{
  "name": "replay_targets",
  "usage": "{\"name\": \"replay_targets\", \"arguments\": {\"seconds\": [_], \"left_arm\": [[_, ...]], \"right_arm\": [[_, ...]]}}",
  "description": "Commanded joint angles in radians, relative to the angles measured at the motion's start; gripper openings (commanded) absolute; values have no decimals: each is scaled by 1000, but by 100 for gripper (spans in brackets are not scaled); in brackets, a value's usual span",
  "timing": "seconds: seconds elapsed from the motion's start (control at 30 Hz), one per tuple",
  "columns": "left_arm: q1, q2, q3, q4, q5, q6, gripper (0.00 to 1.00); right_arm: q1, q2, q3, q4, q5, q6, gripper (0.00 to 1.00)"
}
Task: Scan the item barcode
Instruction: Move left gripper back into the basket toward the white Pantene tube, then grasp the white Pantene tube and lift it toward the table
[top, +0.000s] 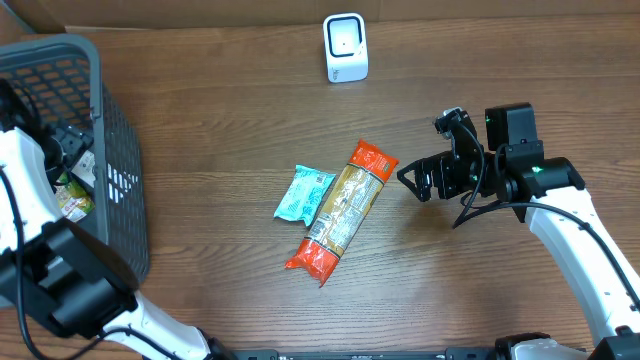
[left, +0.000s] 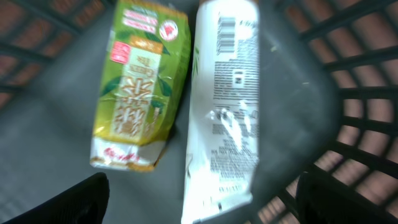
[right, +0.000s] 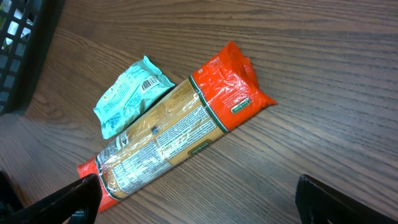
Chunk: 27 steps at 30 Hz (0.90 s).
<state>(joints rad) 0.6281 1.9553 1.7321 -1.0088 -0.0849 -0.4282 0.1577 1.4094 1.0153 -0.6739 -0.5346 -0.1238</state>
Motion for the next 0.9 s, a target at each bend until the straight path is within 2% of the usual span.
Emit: {"name": "replay_targets", "arguments": {"seconds": [0.0, 0.3, 0.5, 0.67, 0.77, 0.87], "left_arm": [[-12, 80, 6, 32, 23, 1, 87], [-49, 171, 5, 131, 34, 12, 86], [-50, 214, 4, 125, 18, 0, 80], [-48, 249, -3, 121, -1, -3, 73], [-48, 258, -4, 121, -1, -2, 63], [-49, 263, -9, 120, -1, -2, 60]], "right_arm": [[-1, 1, 19, 3, 1, 3, 100], [-1, 1, 19, 3, 2, 3, 100], [-1, 1, 19, 3, 2, 3, 100], [-1, 1, 19, 3, 2, 3, 100], [-1, 1, 19, 3, 2, 3, 100], [-1, 1, 19, 3, 2, 3, 100]]}}
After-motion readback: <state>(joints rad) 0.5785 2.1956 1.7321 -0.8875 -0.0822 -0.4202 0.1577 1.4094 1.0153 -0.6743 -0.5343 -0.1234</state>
